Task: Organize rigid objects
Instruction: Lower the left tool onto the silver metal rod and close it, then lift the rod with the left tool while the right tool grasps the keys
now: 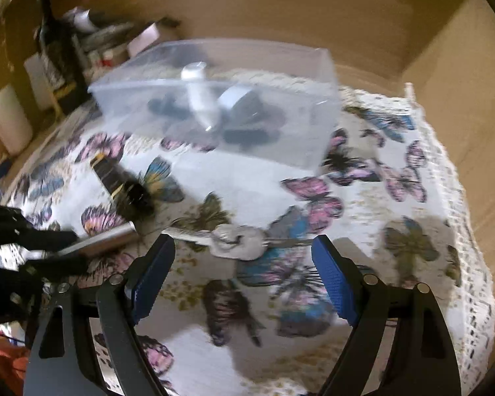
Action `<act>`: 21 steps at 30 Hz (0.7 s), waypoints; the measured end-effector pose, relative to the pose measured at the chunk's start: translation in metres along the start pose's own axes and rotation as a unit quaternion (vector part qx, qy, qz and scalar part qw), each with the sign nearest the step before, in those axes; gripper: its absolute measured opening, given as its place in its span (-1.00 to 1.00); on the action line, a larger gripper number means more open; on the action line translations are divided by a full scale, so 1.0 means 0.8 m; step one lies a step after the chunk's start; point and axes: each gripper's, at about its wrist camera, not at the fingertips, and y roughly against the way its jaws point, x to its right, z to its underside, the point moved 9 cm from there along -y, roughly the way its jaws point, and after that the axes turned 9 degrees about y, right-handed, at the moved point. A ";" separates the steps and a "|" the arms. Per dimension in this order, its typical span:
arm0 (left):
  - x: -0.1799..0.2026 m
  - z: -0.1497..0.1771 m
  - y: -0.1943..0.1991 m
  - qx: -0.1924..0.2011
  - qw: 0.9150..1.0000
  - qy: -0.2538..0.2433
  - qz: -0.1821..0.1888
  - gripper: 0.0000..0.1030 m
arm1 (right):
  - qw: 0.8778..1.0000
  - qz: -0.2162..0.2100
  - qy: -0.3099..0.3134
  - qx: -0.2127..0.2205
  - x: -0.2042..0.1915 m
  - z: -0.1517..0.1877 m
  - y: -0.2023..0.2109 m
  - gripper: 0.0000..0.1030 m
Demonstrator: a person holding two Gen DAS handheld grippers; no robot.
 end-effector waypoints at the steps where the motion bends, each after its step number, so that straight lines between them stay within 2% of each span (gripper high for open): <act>1: -0.005 0.002 0.003 0.001 1.000 0.004 -0.003 -0.54 | 1.000 0.001 0.003 -0.006 -0.004 -0.001 -0.004 0.62; 10: 0.007 -0.011 -0.007 0.000 1.000 -0.025 -0.006 -0.46 | 0.999 0.007 0.012 -0.029 -0.020 -0.008 -0.023 0.80; 14: 0.004 -0.022 -0.013 0.009 1.000 -0.016 -0.013 -0.46 | 0.999 0.011 -0.006 -0.036 -0.012 -0.013 -0.033 0.93; 17: 0.004 -0.024 -0.014 0.015 1.000 -0.019 -0.018 -0.62 | 0.999 0.011 -0.032 -0.036 0.000 -0.014 -0.037 0.87; 19: 0.003 -0.024 -0.013 0.016 1.000 -0.020 -0.017 -0.70 | 0.999 0.016 -0.031 -0.031 0.003 -0.016 -0.034 0.69; 21: 0.001 -0.023 -0.011 0.014 1.000 -0.016 -0.012 -0.70 | 0.999 0.015 -0.024 -0.025 -0.001 -0.019 -0.033 0.45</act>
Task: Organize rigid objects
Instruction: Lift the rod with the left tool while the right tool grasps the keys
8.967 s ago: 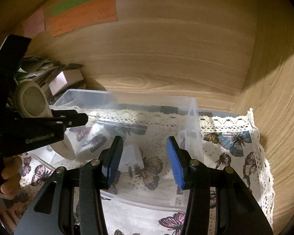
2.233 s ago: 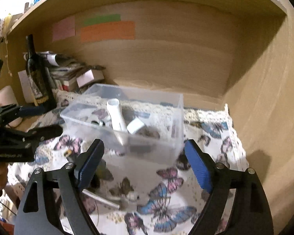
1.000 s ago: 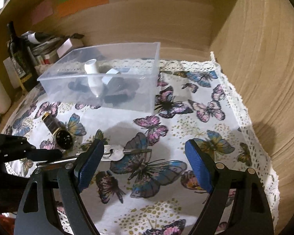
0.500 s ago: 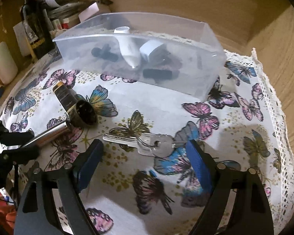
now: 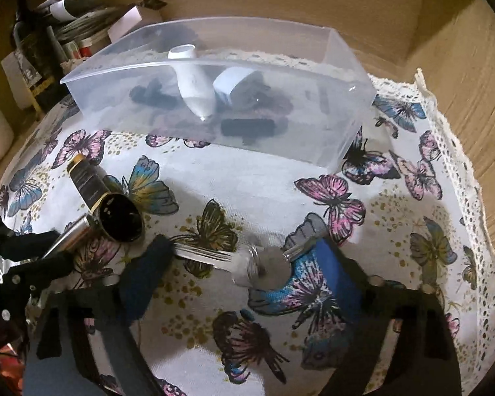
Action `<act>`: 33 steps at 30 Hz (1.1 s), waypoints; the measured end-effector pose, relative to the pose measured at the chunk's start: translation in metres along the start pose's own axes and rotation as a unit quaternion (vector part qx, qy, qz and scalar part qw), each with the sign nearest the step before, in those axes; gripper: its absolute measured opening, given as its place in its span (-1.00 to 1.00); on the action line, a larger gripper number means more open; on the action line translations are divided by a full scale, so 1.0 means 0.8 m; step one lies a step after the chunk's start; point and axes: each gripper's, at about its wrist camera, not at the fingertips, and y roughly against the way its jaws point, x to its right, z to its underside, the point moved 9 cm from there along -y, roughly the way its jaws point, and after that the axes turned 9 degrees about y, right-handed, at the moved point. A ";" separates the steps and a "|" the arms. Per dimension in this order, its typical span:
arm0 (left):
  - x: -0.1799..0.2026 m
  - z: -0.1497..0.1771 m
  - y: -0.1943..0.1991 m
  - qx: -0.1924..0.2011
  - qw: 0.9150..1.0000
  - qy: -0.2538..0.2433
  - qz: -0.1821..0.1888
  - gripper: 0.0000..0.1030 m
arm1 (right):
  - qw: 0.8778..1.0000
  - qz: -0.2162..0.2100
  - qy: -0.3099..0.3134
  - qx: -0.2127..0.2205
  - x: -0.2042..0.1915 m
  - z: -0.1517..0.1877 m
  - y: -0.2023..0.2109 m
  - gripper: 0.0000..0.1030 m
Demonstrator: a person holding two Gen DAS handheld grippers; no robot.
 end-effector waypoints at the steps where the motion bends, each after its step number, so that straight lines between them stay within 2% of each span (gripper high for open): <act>1: -0.002 0.001 0.001 0.000 1.000 0.004 0.001 -0.71 | 1.000 0.001 0.004 0.003 -0.002 -0.001 0.001 0.38; 3: -0.007 0.003 0.005 0.002 1.000 0.010 -0.003 -0.71 | 1.000 0.000 0.011 0.008 -0.006 -0.001 0.005 0.07; 6: -0.018 0.006 0.013 0.008 1.000 0.023 -0.008 -0.71 | 1.000 0.000 0.018 0.011 -0.006 0.000 0.011 -0.21; 11: -0.042 0.005 0.018 0.014 0.998 0.051 -0.025 -0.71 | 1.000 -0.003 0.012 0.010 -0.005 0.008 0.018 -0.27; 16: -0.058 0.006 0.017 0.010 0.997 0.067 -0.030 -0.70 | 1.000 -0.022 0.001 0.003 -0.002 0.017 0.025 -0.25; 17: -0.058 0.006 0.017 0.010 0.997 0.064 -0.031 -0.70 | 1.000 -0.024 -0.001 0.001 -0.001 0.020 0.027 -0.15; 20: -0.055 0.010 0.017 0.011 0.998 0.049 -0.038 -0.67 | 1.000 -0.020 0.000 0.006 0.006 0.029 0.035 0.37; 22: -0.052 0.010 0.016 0.010 0.998 0.046 -0.035 -0.62 | 1.000 -0.016 -0.001 0.007 0.010 0.036 0.039 0.40; 26: -0.052 0.010 0.016 0.014 0.998 0.045 -0.029 -0.65 | 1.000 -0.013 -0.002 -0.005 0.010 0.049 0.032 0.38; 28: -0.054 0.009 0.016 0.016 0.998 0.050 -0.025 -0.70 | 1.000 -0.012 0.004 0.001 0.007 0.050 0.036 0.15; 30: -0.057 0.008 0.018 0.019 0.998 0.056 -0.022 -0.71 | 1.000 -0.012 0.007 0.003 0.003 0.050 0.040 -0.39; 31: -0.058 0.007 0.020 0.022 0.998 0.058 -0.021 -0.71 | 1.000 -0.013 0.006 0.003 0.000 0.049 0.040 -0.47; 33: -0.058 0.005 0.026 0.029 0.998 0.059 -0.019 -0.71 | 1.000 -0.007 0.001 0.003 0.001 0.048 0.041 -0.49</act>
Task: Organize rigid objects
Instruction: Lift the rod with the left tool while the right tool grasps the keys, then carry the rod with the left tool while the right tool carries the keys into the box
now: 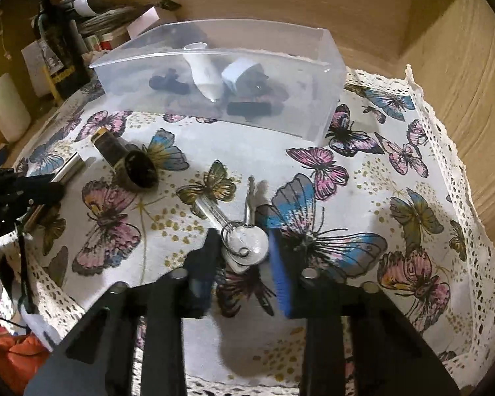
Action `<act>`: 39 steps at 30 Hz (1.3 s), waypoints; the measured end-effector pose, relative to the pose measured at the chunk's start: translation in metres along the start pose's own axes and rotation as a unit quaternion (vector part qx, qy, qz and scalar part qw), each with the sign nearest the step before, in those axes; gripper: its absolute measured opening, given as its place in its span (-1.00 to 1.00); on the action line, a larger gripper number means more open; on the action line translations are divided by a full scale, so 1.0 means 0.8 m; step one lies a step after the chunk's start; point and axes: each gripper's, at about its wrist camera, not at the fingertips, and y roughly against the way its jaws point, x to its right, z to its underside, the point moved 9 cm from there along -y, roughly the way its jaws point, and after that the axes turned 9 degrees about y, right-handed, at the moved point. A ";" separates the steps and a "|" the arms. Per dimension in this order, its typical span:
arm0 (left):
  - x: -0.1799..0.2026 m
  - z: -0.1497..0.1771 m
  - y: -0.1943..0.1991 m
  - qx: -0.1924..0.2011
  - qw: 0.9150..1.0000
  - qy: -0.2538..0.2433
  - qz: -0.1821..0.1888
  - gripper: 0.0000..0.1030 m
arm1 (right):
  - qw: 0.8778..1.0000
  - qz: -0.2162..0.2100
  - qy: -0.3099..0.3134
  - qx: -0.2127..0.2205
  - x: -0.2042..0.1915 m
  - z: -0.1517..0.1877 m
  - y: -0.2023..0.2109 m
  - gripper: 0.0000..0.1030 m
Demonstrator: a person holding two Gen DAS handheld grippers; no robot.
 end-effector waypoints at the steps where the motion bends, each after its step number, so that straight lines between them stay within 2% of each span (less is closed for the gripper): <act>1: 0.000 -0.001 0.004 0.005 1.000 0.001 0.001 -0.71 | 1.000 0.004 -0.002 0.003 0.000 -0.001 0.000 -0.49; 6: -0.004 -0.014 0.024 0.030 1.000 0.007 0.006 -0.71 | 1.000 0.004 -0.015 0.014 -0.001 -0.008 0.004 -0.49; 16: 0.003 -0.057 0.061 0.084 0.996 0.013 0.014 -0.71 | 0.997 0.015 -0.005 0.081 -0.008 -0.045 0.047 -0.50; 23: 0.016 -0.081 0.083 0.114 0.993 0.007 0.017 -0.71 | 0.994 0.015 -0.004 0.111 -0.007 -0.065 0.064 -0.50; 30: 0.028 -0.114 0.114 0.152 0.988 0.002 0.020 -0.71 | 0.991 0.014 -0.007 0.137 -0.003 -0.086 0.078 -0.50; 39: 0.035 -0.161 0.144 0.198 0.980 -0.003 0.016 -0.71 | 0.982 0.016 -0.001 0.190 0.006 -0.131 0.110 -0.50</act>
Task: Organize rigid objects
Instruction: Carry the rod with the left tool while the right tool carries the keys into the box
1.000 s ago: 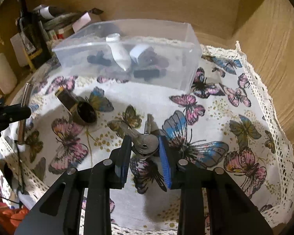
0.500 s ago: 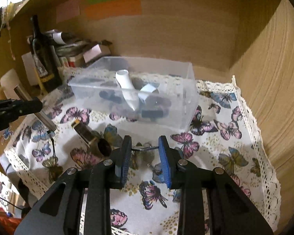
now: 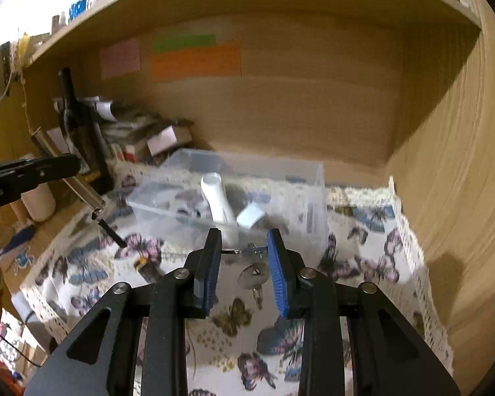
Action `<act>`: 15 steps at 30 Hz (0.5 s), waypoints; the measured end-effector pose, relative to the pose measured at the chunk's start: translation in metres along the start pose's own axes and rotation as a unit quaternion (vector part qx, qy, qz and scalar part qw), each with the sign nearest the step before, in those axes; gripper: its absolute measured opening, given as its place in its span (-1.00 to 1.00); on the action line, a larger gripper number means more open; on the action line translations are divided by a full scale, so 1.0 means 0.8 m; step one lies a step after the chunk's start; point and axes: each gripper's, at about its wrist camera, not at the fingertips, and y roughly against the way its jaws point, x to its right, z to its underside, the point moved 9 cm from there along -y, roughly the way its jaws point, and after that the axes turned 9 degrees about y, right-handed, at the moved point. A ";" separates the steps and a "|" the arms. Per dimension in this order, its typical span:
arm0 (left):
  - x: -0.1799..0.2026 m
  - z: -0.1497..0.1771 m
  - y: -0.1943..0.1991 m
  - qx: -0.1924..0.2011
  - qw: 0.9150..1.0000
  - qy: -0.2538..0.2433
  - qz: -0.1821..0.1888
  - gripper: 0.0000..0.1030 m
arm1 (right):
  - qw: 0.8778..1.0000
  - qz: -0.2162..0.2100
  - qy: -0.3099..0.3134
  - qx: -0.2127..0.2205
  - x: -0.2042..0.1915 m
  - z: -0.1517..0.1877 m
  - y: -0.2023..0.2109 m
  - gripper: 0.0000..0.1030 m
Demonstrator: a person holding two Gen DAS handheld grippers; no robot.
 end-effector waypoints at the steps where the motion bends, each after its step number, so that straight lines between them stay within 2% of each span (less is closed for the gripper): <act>1: 0.000 -0.005 0.001 0.004 1.000 -0.001 -0.001 -0.71 | 1.000 0.002 0.002 0.005 0.001 -0.006 0.000 -0.50; 6: 0.013 -0.030 -0.010 0.010 1.000 -0.012 0.000 -0.71 | 1.000 0.005 0.007 0.023 0.007 -0.028 -0.003 -0.50; 15: 0.023 -0.058 -0.059 0.006 1.000 -0.015 -0.005 -0.71 | 1.000 0.007 0.004 0.023 0.028 -0.050 -0.032 -0.50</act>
